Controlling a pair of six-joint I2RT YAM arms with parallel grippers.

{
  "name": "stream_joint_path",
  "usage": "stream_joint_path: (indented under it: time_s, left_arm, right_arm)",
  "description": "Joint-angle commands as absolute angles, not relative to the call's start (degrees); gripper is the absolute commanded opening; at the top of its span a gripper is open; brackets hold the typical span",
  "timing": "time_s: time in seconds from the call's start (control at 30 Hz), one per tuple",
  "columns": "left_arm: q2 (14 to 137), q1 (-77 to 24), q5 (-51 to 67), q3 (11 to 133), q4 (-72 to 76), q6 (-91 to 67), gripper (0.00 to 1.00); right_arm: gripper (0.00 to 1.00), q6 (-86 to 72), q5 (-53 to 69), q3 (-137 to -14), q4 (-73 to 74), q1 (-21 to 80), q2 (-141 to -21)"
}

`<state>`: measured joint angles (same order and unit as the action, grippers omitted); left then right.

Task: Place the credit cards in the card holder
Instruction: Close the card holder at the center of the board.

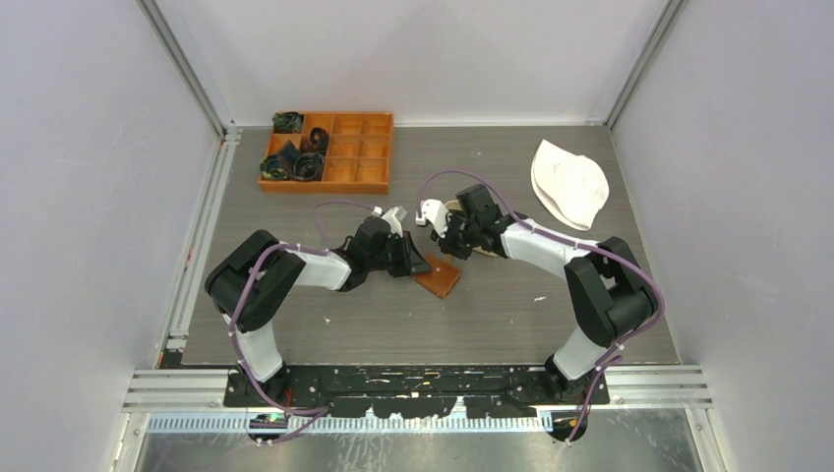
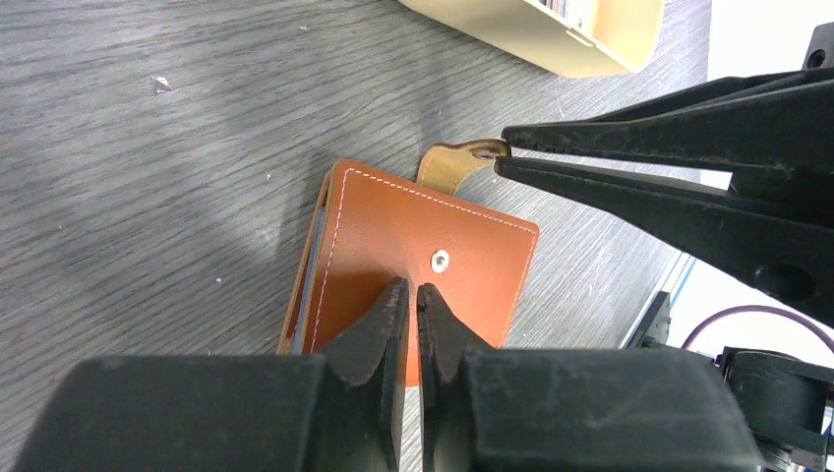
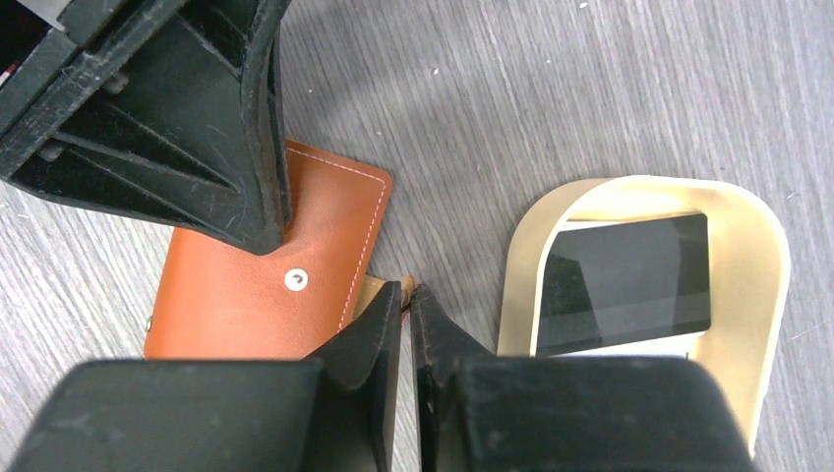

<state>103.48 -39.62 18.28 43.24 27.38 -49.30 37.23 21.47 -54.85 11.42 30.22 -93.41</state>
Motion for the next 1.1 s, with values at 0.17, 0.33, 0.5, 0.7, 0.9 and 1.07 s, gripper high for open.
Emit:
stream_joint_path:
  time_s: [0.17,0.33,0.5,0.7,0.9,1.07]
  left_arm:
    - [103.80,-39.54,18.97,42.01,23.55,-48.34,0.09]
    - [103.80,-39.52,19.15,42.01,23.64,-48.34,0.09]
    - [103.93,-39.47,19.36,42.04,23.73,-48.34,0.09]
    - [103.71,-39.51,19.34,42.10,23.42,-48.25,0.09]
    - [103.97,-39.55,19.51,42.36,23.47,-48.25,0.09]
    - [103.81,-39.48,19.51,42.28,23.55,-48.33,0.09]
  right_arm:
    - [0.06,35.88,20.82,-58.32,13.35,29.62,-92.29]
    - [0.11,35.33,19.55,-59.39,14.82,29.26,-93.16]
    - [0.18,35.16,19.56,-59.80,15.69,29.17,-94.04]
    - [0.18,35.07,22.81,-60.36,17.10,29.11,-93.65]
    - [0.30,37.08,28.53,-59.14,17.96,29.18,-92.01]
    - [0.31,36.72,27.57,-59.69,18.09,29.24,-93.69]
